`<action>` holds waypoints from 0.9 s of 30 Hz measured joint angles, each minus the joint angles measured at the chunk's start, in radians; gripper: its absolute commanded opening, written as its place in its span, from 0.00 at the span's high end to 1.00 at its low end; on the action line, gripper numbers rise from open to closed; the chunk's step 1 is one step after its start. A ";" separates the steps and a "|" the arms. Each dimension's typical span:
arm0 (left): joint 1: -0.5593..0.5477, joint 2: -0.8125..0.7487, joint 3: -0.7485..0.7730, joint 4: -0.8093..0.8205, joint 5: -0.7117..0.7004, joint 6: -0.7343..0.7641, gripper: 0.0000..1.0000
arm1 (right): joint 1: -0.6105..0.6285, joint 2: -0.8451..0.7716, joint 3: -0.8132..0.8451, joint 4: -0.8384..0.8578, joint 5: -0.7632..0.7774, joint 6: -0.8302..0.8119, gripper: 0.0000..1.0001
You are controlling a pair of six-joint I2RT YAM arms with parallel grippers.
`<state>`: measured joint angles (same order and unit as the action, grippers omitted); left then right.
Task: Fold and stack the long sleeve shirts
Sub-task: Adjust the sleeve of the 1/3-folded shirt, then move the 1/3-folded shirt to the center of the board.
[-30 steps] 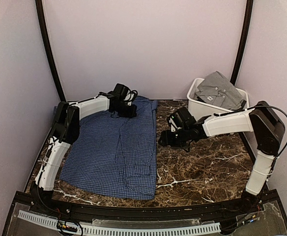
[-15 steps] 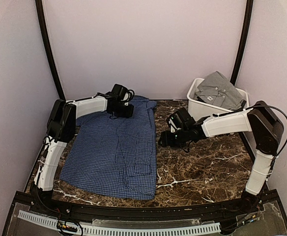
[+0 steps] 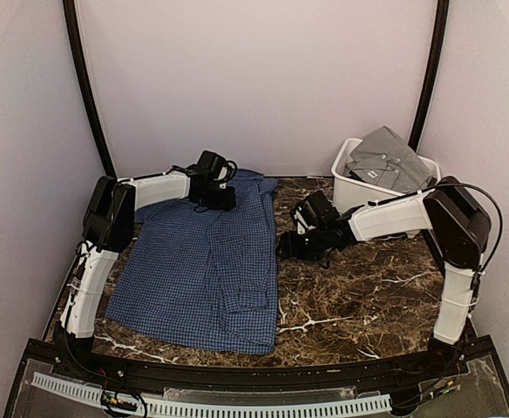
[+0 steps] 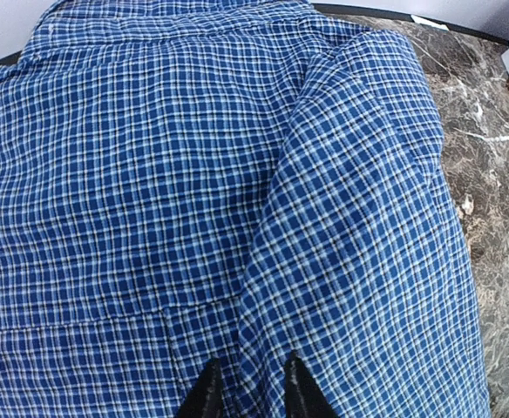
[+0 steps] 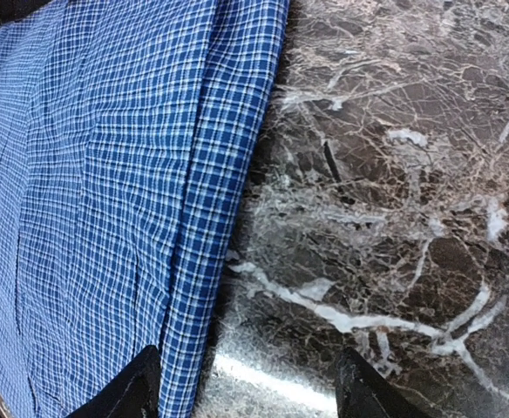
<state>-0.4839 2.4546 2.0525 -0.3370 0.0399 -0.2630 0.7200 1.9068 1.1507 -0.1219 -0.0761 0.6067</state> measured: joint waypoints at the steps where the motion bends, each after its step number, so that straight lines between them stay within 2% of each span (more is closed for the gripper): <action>1: 0.002 0.000 0.000 -0.001 0.002 -0.004 0.64 | 0.000 0.011 0.010 0.001 -0.003 0.000 0.36; 4: 0.002 0.000 0.007 -0.008 0.006 -0.008 0.60 | 0.007 0.044 0.043 -0.004 -0.005 -0.002 0.38; 7: 0.003 -0.005 0.009 -0.014 0.012 -0.012 0.58 | 0.019 0.073 0.074 -0.007 -0.001 -0.003 0.47; 12: 0.003 -0.055 -0.014 -0.038 0.026 -0.038 0.57 | 0.055 0.093 0.089 -0.022 0.021 0.011 0.76; 16: 0.002 -0.187 -0.150 -0.042 0.056 -0.065 0.57 | 0.074 0.094 0.088 -0.045 0.031 0.027 0.97; 17: 0.002 -0.227 -0.190 -0.039 0.069 -0.071 0.57 | 0.077 0.094 0.086 -0.047 0.032 0.032 1.00; 23: -0.016 -0.450 -0.416 -0.020 0.153 -0.094 0.57 | 0.125 0.035 -0.009 -0.019 0.052 0.088 1.00; 27: -0.059 -0.529 -0.528 -0.009 0.199 -0.102 0.57 | 0.192 -0.043 -0.111 -0.019 0.053 0.148 1.00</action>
<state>-0.5426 1.9255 1.5242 -0.3458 0.2390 -0.3649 0.9123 1.8637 1.0397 -0.1413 -0.0227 0.7544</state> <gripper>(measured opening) 0.429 0.002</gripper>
